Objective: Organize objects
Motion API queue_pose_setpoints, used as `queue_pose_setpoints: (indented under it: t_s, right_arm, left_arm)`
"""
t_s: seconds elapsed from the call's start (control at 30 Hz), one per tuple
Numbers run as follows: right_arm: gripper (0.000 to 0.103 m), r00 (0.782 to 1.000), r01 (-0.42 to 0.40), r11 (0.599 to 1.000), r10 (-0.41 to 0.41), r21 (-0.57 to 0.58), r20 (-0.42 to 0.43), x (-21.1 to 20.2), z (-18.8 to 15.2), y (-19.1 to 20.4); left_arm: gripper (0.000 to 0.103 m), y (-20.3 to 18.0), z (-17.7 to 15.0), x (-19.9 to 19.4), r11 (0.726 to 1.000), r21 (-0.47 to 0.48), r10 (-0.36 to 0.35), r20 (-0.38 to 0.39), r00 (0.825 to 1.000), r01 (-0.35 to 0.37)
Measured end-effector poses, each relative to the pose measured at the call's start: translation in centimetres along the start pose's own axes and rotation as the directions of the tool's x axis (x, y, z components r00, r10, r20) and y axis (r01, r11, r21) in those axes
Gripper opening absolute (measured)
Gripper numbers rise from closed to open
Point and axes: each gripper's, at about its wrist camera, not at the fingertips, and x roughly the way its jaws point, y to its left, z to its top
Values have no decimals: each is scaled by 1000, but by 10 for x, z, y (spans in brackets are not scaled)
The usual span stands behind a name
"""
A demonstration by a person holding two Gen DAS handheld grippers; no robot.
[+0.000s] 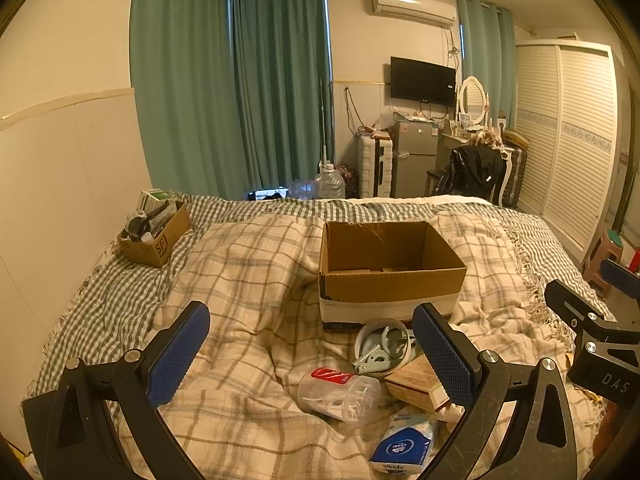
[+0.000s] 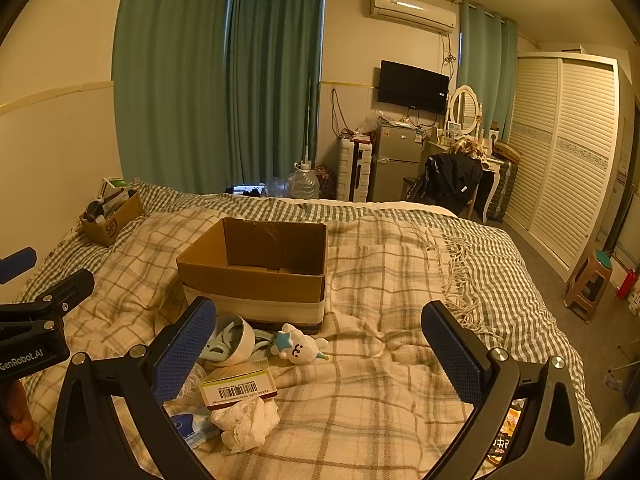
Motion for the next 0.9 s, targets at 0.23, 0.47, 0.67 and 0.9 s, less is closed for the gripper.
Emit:
queue_pose_setpoints:
  t_s: [0.23,0.47,0.67,0.9]
  right_arm:
    - [103,1000,-1,1000,1,-1,-1,0,0,0]
    - [103,1000,1,1000,-1,-3,6,-2,0,2]
    - [103,1000,2,1000,-2,-8,18,-10,1,2]
    - [103,998,13,999,-15,-39,-53,-6,-10,2]
  left_arm:
    - [103,0,-3,-1,1000,0,-3,-1,1000,3]
    - [103,1,-2,-2,1000,3,-14,-1,1000,14]
    - [103,-1,-2,-9,999,17,-31,6,1000,30]
    - [103,-7,-15,9,998,39,-47,-106,993,51]
